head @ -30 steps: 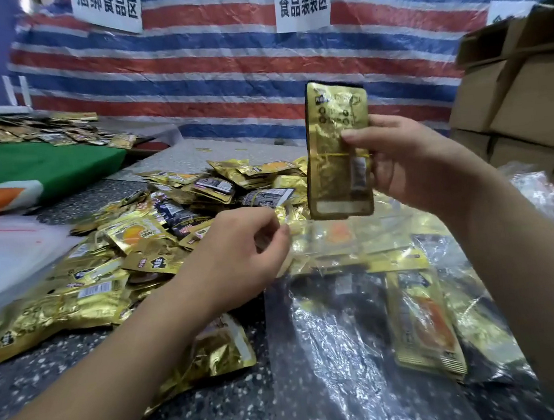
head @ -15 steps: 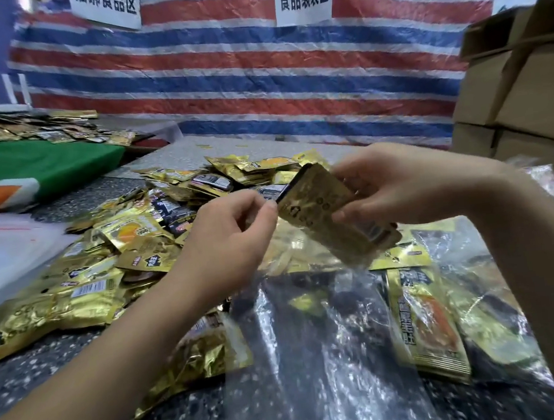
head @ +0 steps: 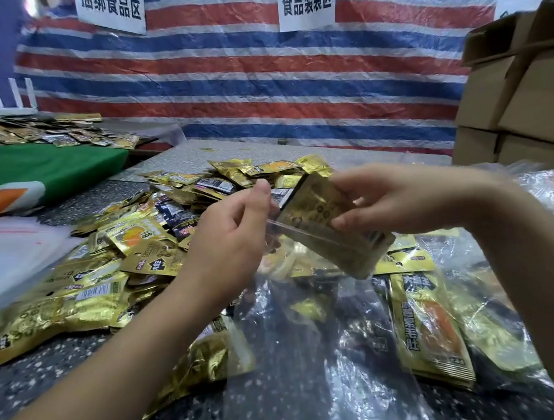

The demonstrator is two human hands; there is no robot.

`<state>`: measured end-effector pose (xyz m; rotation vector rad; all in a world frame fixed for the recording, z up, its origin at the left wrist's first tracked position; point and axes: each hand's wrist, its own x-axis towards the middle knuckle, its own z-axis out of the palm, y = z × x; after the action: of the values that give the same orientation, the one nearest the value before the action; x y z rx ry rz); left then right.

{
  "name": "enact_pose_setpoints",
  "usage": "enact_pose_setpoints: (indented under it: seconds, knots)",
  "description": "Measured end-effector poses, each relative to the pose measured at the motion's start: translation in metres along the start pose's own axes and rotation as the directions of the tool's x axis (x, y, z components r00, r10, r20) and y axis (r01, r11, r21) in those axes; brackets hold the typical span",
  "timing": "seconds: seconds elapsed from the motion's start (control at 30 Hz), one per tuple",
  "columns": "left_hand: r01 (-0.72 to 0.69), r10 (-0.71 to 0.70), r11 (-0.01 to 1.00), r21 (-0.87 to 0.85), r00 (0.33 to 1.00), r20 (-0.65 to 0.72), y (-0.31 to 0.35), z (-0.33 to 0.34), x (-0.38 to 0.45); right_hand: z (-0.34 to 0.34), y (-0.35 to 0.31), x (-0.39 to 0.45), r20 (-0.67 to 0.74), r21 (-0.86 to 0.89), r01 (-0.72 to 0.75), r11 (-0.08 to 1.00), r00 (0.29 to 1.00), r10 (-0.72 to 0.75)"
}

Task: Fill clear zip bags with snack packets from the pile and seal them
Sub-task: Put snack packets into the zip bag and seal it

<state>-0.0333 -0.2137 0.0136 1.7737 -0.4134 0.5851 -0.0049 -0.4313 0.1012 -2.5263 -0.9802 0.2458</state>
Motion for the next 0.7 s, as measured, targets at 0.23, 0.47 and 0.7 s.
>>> enact_pose_setpoints:
  seconds: [0.23, 0.47, 0.7]
  knots:
    - [-0.002, 0.001, 0.996, -0.087, 1.000, -0.014, 0.005, -0.001, 0.000, 0.010, -0.011, 0.003, -0.017, -0.092, 0.005, 0.996, 1.000, -0.006]
    - [0.300, -0.274, 0.949, -0.102, 0.939, 0.210, 0.008, -0.002, 0.001, 0.005, -0.006, 0.003, -0.154, 0.052, 0.030, 0.998, 0.988, -0.022]
    - [0.306, -0.279, 0.945, -0.119, 0.940, 0.198, 0.006, 0.001, -0.002, 0.021, -0.012, 0.013, -0.081, -0.182, -0.072, 0.981, 0.995, 0.058]
